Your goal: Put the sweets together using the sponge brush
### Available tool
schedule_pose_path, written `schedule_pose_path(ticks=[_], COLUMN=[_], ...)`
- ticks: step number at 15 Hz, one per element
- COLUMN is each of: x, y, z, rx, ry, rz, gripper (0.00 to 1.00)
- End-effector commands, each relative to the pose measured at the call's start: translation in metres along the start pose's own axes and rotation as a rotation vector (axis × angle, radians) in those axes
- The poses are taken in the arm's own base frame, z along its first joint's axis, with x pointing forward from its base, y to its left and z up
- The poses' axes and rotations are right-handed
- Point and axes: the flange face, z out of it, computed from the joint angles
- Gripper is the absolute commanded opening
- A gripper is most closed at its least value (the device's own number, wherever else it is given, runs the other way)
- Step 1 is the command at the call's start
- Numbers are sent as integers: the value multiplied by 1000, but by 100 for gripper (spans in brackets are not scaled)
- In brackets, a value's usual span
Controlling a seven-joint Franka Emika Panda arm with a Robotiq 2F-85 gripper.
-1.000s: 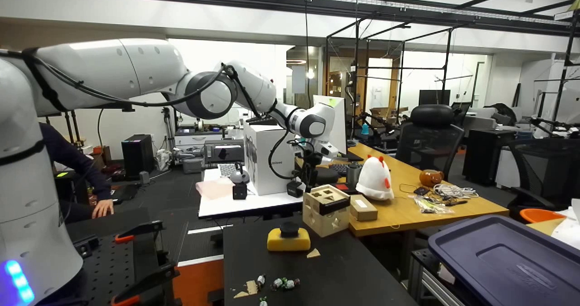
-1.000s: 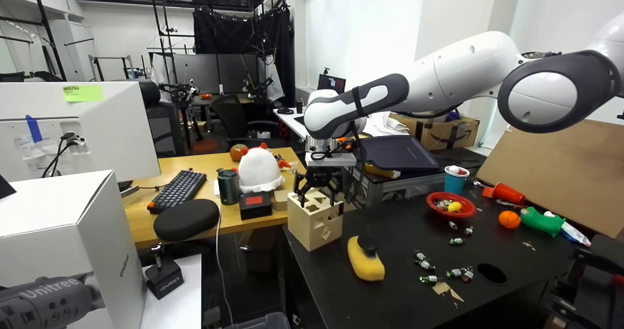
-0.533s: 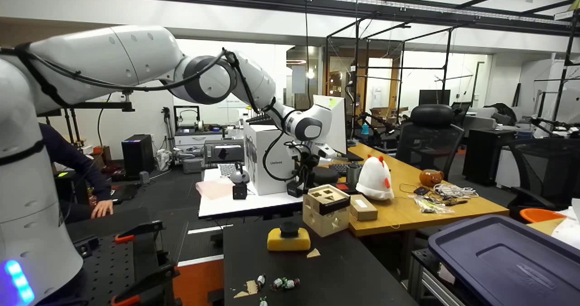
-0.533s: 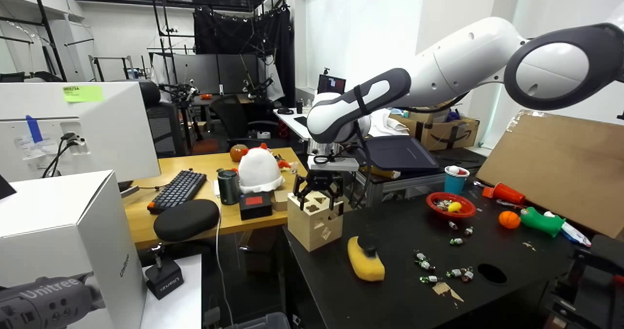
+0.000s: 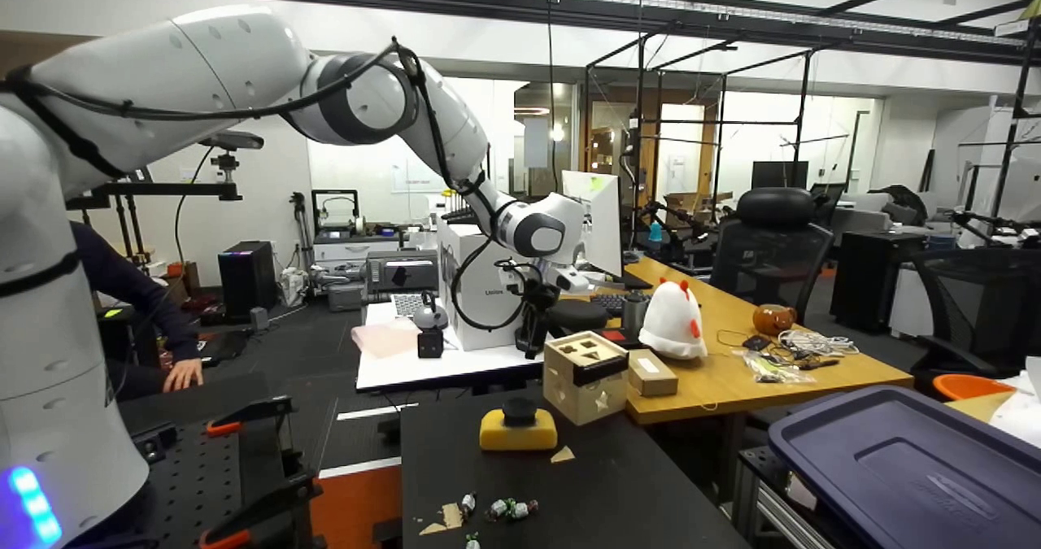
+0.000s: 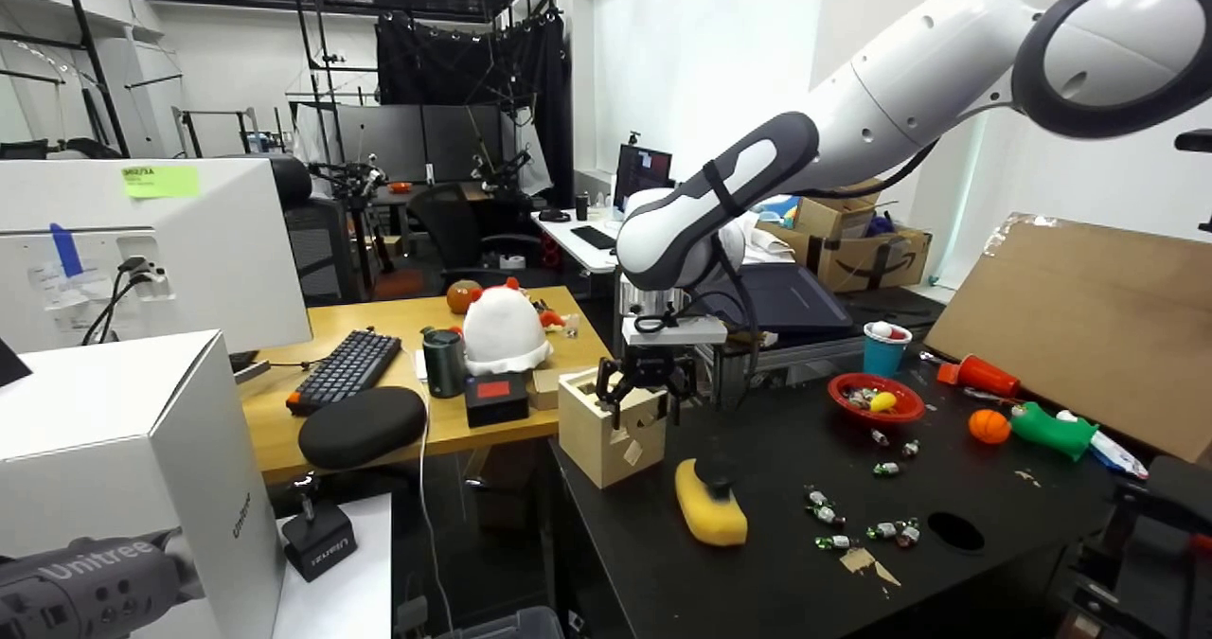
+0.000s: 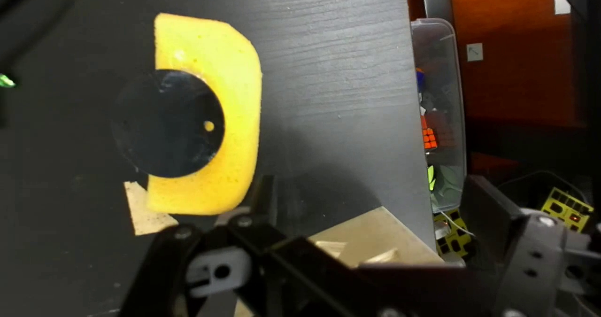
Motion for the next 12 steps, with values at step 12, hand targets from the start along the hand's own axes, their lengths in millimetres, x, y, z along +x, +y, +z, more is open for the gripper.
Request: schedule_pose_path(ticks=[12], x=[-86], y=[134], z=[14], rx=[8], ry=[91], rz=[185], gripper=[100])
